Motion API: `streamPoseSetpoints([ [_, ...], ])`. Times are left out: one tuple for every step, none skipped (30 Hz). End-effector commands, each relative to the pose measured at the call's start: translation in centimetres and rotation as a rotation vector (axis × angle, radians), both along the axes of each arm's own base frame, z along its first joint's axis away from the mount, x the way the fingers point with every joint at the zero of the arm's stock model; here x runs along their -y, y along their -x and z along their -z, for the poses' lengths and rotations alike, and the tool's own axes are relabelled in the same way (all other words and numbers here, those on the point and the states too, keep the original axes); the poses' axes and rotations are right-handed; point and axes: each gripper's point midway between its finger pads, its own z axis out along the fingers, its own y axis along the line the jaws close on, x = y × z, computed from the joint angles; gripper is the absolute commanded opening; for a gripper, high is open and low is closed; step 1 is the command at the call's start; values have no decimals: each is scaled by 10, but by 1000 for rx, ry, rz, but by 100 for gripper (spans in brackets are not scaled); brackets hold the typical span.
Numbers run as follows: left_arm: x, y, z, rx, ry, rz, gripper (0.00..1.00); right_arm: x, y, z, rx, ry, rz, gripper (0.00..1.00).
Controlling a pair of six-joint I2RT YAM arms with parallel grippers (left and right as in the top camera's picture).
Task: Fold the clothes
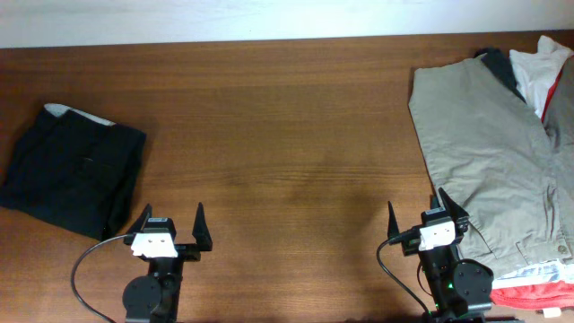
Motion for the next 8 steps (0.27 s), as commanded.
streamPoseSetpoints([
  [2, 0, 1, 2, -14, 12, 99, 0, 0, 2, -4, 4, 4, 99],
  [2, 0, 1, 2, -14, 12, 99, 0, 0, 2, -4, 4, 4, 99],
  [2, 0, 1, 2, -14, 12, 99, 0, 0, 2, -4, 4, 4, 99],
  [2, 0, 1, 2, -14, 12, 99, 0, 0, 2, -4, 4, 4, 99],
  [2, 0, 1, 2, -14, 12, 99, 0, 0, 2, -4, 4, 4, 99],
  [2, 0, 1, 2, -14, 12, 99, 0, 0, 2, -4, 4, 4, 99],
  [2, 0, 1, 2, -14, 13, 99, 0, 0, 2, -4, 4, 4, 99],
  [2, 0, 1, 2, -14, 13, 99, 0, 0, 2, -4, 4, 4, 99],
])
